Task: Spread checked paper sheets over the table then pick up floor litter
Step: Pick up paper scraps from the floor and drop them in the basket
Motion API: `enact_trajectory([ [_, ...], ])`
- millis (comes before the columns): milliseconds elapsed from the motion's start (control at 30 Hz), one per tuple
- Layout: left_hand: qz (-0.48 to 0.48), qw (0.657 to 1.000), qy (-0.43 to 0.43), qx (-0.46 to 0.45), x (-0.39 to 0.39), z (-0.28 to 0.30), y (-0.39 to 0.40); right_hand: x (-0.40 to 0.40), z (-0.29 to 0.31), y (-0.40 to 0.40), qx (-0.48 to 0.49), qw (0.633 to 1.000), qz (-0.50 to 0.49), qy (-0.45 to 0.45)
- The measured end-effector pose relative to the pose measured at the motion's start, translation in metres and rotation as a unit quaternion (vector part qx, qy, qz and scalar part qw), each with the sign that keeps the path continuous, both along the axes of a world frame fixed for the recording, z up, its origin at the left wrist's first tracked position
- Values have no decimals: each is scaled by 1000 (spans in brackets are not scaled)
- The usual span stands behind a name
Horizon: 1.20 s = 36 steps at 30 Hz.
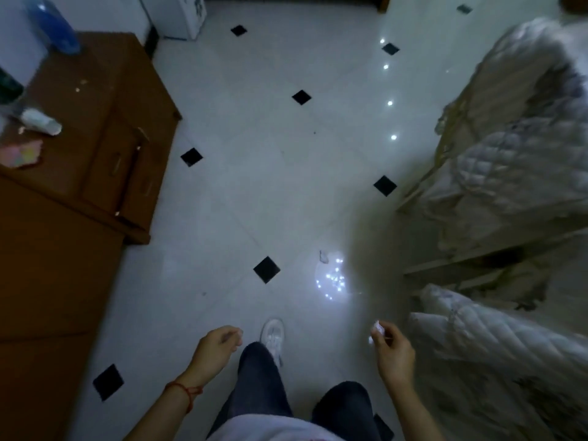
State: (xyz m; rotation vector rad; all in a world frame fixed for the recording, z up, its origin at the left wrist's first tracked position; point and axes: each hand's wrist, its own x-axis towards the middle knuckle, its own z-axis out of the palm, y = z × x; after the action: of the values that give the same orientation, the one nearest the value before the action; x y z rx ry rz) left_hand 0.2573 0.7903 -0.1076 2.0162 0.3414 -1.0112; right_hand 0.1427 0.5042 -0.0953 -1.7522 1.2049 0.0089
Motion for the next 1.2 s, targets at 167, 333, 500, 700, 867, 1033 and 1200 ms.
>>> enact_trajectory([
  [167, -89, 995, -52, -11, 114, 14, -58, 55, 8, -16, 9, 998, -68, -6],
  [333, -147, 987, -53, -25, 180, 3, -128, 95, -1, -42, 13, 996, -91, -17],
  [500, -167, 985, -33, -15, 211, -36, -182, 131, -42, -86, 34, 996, -82, 1],
  [700, -185, 982, -4, 17, 240, -123, -223, 169, -125, -133, 48, 995, -85, 19],
  [867, -218, 975, 14, 33, 257, -255, -259, 193, -244, -155, 56, 994, -91, 31],
  [1033, -269, 961, 13, 56, 261, -405, -297, 204, -374, -169, 75, 995, -51, 39],
  [1200, -347, 937, -11, 49, 250, -542, -326, 203, -479, -177, 62, 996, -50, 38],
])
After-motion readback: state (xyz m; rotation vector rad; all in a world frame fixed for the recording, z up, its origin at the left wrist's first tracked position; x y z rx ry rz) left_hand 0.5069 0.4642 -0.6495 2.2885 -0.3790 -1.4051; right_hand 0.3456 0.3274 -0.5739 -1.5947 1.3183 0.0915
